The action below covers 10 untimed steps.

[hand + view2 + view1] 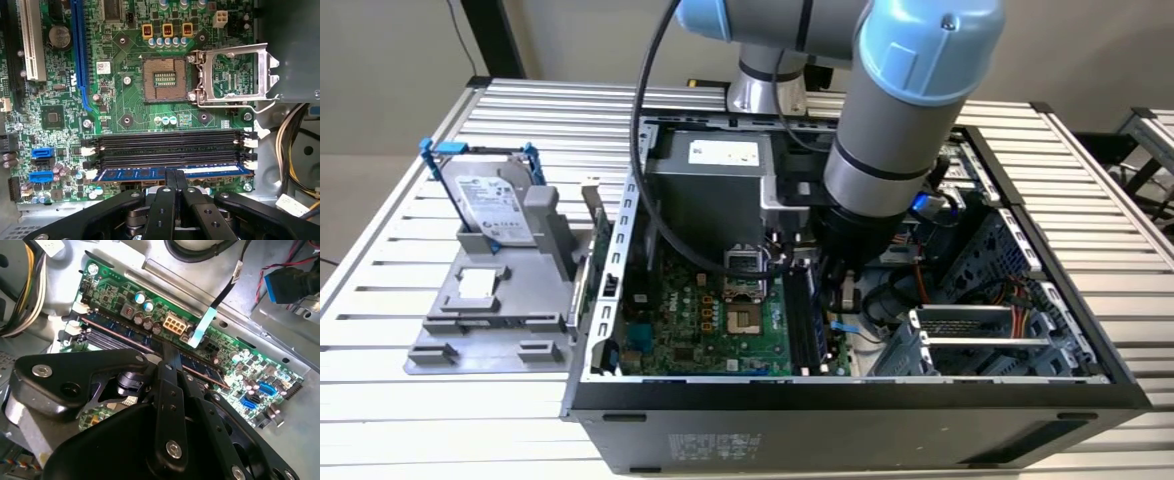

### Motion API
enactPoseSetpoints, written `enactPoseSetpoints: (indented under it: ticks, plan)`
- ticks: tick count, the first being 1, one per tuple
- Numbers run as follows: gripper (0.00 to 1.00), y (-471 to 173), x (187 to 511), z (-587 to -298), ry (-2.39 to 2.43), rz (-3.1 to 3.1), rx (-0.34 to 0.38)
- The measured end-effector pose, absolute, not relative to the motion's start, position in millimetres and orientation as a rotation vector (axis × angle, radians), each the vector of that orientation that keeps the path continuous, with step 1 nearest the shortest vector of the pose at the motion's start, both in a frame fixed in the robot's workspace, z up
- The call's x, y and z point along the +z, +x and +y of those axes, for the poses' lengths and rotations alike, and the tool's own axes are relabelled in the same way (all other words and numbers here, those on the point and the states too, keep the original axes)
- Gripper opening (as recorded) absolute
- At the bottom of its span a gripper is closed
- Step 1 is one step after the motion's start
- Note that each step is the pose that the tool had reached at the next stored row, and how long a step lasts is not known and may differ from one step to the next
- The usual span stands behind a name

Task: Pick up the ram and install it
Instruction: 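Press down the ram until it locks into place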

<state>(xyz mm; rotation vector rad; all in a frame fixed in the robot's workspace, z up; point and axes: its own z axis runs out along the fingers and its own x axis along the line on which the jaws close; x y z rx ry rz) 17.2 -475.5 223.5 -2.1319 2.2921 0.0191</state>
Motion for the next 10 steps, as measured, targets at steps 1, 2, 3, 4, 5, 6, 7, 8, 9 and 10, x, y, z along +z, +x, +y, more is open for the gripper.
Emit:
enactPoseSetpoints:
  ticks: [1,2,3,4,5,6,7,8,9,10]
  plan:
    - [0.0,17.2,221.9,-475.6,-2.132,2.292,0.018]
    - [0.0,17.1,219.9,-475.6,-2.132,2.292,0.019]
    - [0.0,17.2,218.1,-475.6,-2.132,2.292,0.019]
    - [0.0,17.2,218.3,-475.5,-2.133,2.292,0.018]
    - [0.0,17.2,221.6,-475.2,-2.132,2.292,0.02]
    - [0.0,17.3,224.6,-474.9,-2.13,2.29,0.022]
    - [0.0,17.3,229.8,-475.1,-2.131,2.291,0.021]
    - [0.0,17.2,234.7,-475.4,-2.131,2.291,0.02]
    - [0.0,17.2,239.1,-475.3,-2.131,2.291,0.02]
    - [0.0,17.2,243.7,-475.4,-2.131,2.291,0.02]
